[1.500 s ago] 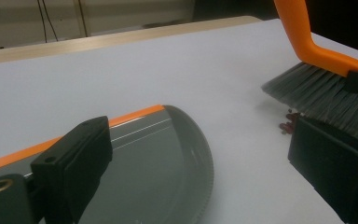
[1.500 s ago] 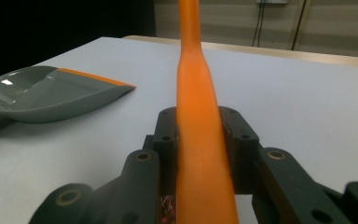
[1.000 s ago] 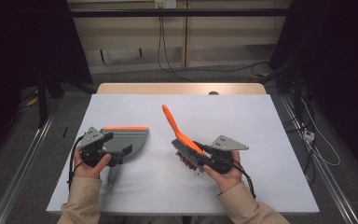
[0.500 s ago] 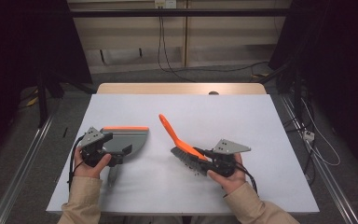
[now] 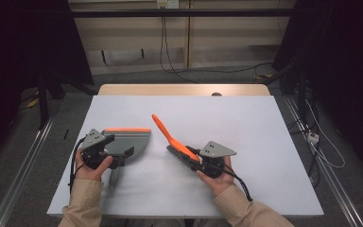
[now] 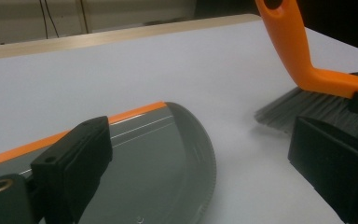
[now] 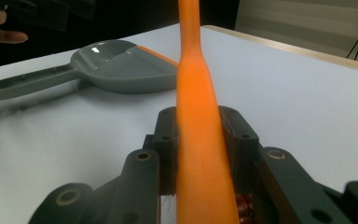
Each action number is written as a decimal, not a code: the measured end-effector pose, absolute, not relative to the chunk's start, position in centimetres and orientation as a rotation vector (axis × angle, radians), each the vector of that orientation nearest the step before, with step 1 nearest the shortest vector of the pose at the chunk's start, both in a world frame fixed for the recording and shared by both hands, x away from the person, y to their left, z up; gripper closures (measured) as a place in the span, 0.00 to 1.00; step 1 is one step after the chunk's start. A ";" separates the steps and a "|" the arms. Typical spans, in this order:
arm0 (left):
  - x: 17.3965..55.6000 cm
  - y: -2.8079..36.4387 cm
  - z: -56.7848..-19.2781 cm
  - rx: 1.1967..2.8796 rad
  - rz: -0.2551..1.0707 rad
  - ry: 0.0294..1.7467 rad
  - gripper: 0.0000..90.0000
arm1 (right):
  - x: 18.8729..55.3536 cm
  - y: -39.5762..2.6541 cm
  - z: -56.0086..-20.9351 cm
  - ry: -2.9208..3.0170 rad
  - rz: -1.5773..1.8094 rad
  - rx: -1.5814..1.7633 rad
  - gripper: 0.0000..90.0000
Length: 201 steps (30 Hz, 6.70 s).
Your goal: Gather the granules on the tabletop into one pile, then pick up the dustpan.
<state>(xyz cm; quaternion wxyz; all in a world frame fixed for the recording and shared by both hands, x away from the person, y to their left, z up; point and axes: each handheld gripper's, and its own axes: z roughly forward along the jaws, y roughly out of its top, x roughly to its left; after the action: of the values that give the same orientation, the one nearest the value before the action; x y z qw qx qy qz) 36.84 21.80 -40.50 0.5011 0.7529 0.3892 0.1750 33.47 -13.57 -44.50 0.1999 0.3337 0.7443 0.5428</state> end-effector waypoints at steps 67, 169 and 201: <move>36.6 21.4 -40.5 1.831 0.417 0.935 0.07 | 31.5 -16.4 -43.9 1.952 1.536 0.931 0.79; 35.8 25.1 -43.2 2.225 0.173 1.062 0.69 | 36.4 -21.6 -41.2 2.113 1.114 1.274 0.78; 34.8 22.1 -41.3 2.321 0.179 0.779 0.70 | 37.7 -21.2 -40.6 2.233 0.986 1.277 0.78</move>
<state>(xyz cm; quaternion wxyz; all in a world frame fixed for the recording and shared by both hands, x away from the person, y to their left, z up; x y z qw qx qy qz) 34.78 22.12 -41.28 0.3366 0.8904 0.2987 0.0686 37.70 -21.22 -40.59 0.1923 0.4548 0.7954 0.3514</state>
